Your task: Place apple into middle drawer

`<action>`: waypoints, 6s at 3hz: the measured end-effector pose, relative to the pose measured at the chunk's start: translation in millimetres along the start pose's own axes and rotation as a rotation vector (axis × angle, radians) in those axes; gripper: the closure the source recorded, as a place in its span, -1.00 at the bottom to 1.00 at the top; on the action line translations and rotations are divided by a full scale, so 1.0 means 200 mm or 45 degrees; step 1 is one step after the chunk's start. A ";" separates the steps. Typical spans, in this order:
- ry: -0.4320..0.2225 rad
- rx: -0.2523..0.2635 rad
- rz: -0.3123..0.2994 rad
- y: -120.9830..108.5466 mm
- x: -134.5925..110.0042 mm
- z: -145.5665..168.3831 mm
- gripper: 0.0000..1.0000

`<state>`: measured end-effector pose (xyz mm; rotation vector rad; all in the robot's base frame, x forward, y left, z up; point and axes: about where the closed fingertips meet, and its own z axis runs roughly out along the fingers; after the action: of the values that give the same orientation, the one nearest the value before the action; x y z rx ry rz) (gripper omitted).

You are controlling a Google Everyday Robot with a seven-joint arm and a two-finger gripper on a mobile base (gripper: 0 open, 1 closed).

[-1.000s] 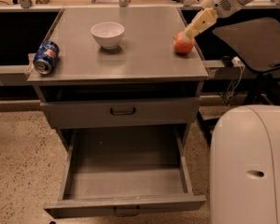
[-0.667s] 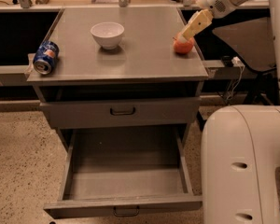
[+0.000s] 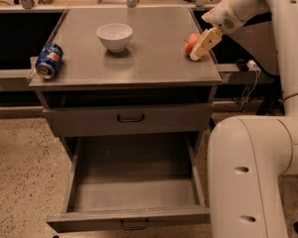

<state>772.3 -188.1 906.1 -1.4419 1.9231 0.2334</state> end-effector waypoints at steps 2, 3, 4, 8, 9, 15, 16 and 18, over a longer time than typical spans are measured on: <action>0.015 -0.037 0.017 0.00 0.10 0.13 -0.50; 0.018 -0.039 0.018 0.00 0.11 0.14 -0.22; 0.018 -0.051 0.010 0.01 0.11 0.16 -0.18; -0.070 -0.171 -0.118 0.13 0.03 0.22 -0.57; -0.087 -0.195 -0.136 0.15 0.02 0.23 -0.10; -0.156 -0.390 -0.950 0.71 -0.68 -0.05 1.00; -0.117 -0.349 -1.290 0.91 -0.79 -0.17 1.00; -0.082 -0.387 -1.673 1.26 -0.83 -0.17 1.00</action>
Offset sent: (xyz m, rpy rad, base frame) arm 0.0734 -0.0438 0.0016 -0.0019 0.0534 -0.0021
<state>551.8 11.8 969.6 -2.5138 0.5872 -0.0655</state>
